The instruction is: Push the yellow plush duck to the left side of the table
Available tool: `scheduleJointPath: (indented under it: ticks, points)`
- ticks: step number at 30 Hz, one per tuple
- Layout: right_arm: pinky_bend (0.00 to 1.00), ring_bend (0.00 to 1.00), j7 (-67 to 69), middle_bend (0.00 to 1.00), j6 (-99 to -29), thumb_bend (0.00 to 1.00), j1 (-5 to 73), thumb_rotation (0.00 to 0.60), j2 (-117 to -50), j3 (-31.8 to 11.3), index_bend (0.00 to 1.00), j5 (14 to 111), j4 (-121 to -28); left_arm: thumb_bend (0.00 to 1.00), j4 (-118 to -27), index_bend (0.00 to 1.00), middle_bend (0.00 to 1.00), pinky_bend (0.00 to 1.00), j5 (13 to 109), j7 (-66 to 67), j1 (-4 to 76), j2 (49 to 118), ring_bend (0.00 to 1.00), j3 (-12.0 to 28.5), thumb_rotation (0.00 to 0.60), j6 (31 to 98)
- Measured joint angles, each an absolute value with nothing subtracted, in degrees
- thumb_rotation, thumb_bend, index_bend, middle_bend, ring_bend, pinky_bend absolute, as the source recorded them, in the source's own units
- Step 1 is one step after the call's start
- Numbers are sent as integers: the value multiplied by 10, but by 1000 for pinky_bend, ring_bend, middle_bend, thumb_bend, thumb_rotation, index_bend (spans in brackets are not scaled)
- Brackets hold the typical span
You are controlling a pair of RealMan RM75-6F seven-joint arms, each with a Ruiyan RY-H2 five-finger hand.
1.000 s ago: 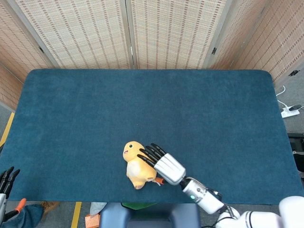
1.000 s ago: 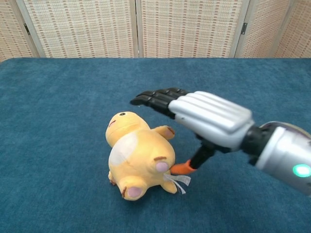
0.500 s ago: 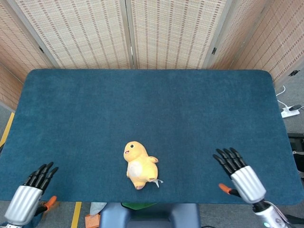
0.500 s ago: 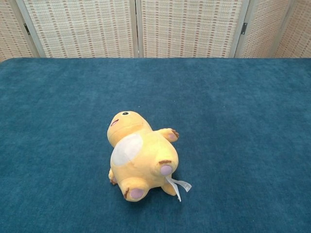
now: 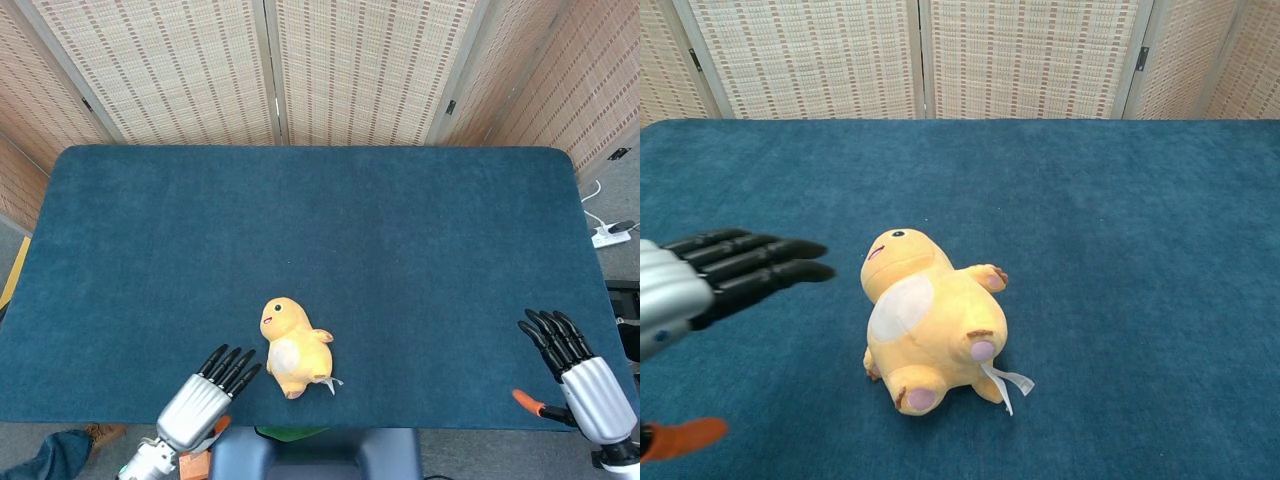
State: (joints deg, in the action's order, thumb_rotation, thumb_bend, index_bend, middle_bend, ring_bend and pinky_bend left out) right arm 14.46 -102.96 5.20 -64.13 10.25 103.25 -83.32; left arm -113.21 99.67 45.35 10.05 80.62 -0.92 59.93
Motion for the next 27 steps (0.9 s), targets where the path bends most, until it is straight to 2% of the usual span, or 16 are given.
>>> scheduleJointPath:
  ticks: [3,7,15,17,18,22,23,25,27]
  points:
    - [0,0,153,0,-1026,70,49,600,-636,99,0,1034,-834,222,-1127,0,0,67,948,492,131,855,0,18,600,563]
    - [0,0,156,0,-1023,127,44,600,-630,92,0,1029,-835,215,-1103,0,0,57,886,518,176,903,0,54,600,526]
    - [0,0,197,0,-1030,128,33,600,-608,82,0,1020,-839,214,-1048,1,1,60,814,519,251,943,0,88,600,481]
    - [0,0,208,0,-1044,129,27,600,-604,79,0,1022,-838,214,-1031,32,35,110,802,518,268,952,6,92,600,474]
    - [0,0,210,0,-1051,129,24,600,-603,77,0,1023,-837,213,-1025,74,88,178,798,518,275,956,36,92,600,472]
    - [0,0,218,0,-1062,129,14,600,-601,66,0,1023,-831,243,-1003,316,374,560,795,502,293,973,290,89,600,474]
    - [0,0,219,0,-1061,129,14,600,-601,65,0,1022,-831,269,-997,368,427,609,800,495,295,976,335,87,600,476]
    - [0,0,221,0,-1055,128,13,600,-601,63,0,1021,-831,416,-981,532,603,741,819,477,301,983,487,82,600,483]
    - [0,0,221,0,-1053,128,13,600,-602,61,0,1021,-832,538,-965,668,733,853,841,456,305,989,604,77,600,494]
